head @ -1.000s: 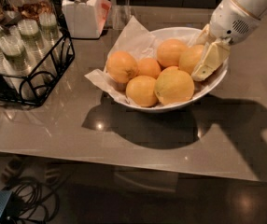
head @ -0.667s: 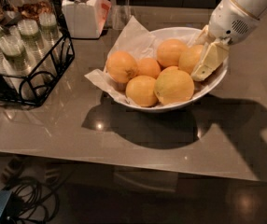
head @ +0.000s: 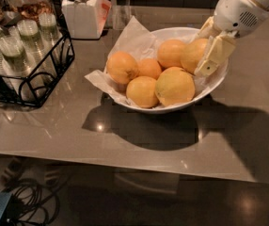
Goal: Pick orange from white bowl
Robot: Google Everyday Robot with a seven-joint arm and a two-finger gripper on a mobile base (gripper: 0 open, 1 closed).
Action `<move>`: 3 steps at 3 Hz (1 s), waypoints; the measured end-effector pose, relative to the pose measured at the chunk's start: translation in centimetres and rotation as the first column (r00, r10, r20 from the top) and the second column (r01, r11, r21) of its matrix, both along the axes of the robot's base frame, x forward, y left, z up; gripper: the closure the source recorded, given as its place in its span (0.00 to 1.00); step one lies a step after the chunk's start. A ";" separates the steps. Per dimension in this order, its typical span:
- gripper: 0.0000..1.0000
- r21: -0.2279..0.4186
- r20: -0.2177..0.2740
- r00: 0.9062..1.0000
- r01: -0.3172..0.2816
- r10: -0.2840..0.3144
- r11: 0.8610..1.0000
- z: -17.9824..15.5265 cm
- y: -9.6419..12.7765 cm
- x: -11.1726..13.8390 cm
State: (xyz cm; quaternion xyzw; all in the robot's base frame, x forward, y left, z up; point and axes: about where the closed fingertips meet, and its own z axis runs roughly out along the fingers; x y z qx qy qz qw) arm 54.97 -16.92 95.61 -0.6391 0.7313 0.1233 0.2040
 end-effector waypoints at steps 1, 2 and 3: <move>1.00 0.028 0.110 0.994 0.003 -0.006 1.000 4.4 -0.3 -2.8; 1.00 0.075 0.211 0.977 0.026 -0.041 0.997 8.0 -1.1 -7.0; 1.00 0.151 0.273 0.957 0.059 -0.099 0.987 9.2 -2.5 -10.5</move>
Offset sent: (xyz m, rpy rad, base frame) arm -0.1272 -0.0308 0.1189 0.1212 -0.3190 -0.0878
